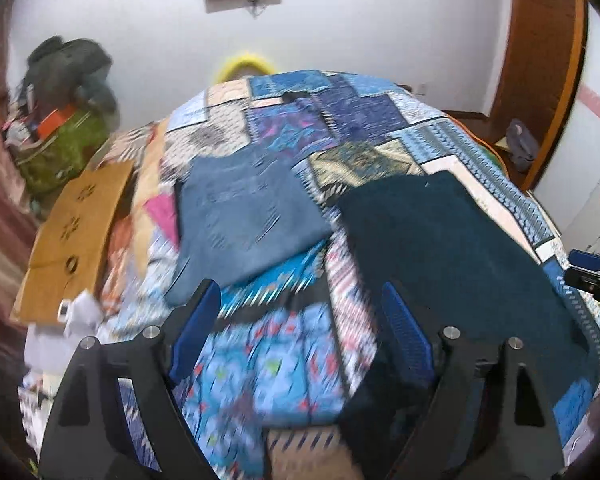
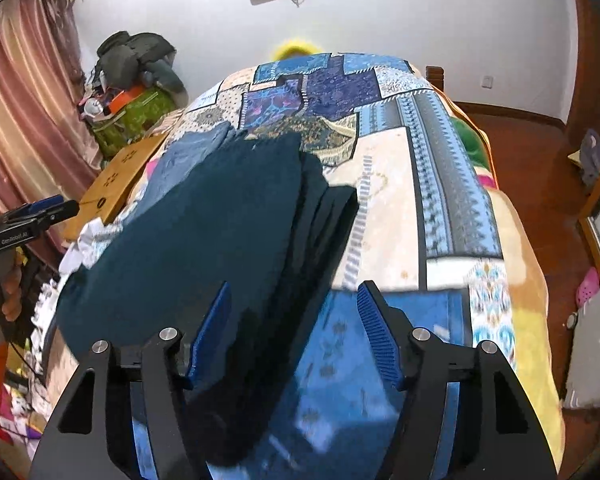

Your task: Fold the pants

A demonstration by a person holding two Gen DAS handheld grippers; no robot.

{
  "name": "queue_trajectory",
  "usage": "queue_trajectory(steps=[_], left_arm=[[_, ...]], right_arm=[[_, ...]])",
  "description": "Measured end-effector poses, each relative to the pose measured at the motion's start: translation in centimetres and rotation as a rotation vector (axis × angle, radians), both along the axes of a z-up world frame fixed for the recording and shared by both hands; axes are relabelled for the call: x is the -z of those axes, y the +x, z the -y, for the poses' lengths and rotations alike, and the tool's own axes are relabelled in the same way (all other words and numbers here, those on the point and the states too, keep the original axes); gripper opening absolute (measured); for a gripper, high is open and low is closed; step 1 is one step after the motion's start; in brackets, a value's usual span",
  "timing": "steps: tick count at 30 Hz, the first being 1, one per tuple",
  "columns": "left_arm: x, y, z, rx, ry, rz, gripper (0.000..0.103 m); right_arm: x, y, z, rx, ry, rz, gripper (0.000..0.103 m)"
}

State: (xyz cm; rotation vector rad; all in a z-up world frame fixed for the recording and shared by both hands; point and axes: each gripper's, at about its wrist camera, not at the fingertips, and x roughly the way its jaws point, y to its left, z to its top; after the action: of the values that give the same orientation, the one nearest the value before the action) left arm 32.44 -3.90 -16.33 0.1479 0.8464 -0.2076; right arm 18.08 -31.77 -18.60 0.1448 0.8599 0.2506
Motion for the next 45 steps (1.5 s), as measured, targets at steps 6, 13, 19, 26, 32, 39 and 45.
queue_trajectory(steps=[6, 13, 19, 26, 32, 39, 45], left_arm=[[2.0, 6.1, 3.7, 0.070, 0.019, -0.065, 0.083], [6.9, 12.9, 5.3, 0.051, -0.060, -0.291, 0.081], [9.4, 14.9, 7.0, 0.130, -0.169, -0.422, 0.073], [6.8, 13.2, 9.5, 0.190, -0.062, -0.260, 0.031], [3.6, 12.0, 11.2, 0.227, -0.018, -0.112, 0.020], [5.7, 14.3, 13.3, 0.218, 0.064, -0.179, 0.020], [6.9, 15.2, 12.3, 0.166, 0.066, -0.253, 0.021]], right_arm=[[0.1, 4.9, -0.2, -0.022, 0.007, 0.001, 0.061], [1.8, 11.4, -1.5, -0.098, 0.025, -0.034, 0.057], [4.8, 15.8, -2.5, -0.143, 0.063, -0.123, 0.033], [4.1, 14.9, -2.4, -0.167, 0.078, -0.061, 0.009], [1.4, 12.8, -1.4, -0.143, 0.041, 0.059, 0.008], [3.1, 13.2, -0.3, -0.061, -0.032, -0.009, 0.008], [3.5, 13.0, 0.7, -0.029, -0.015, -0.046, 0.015]])
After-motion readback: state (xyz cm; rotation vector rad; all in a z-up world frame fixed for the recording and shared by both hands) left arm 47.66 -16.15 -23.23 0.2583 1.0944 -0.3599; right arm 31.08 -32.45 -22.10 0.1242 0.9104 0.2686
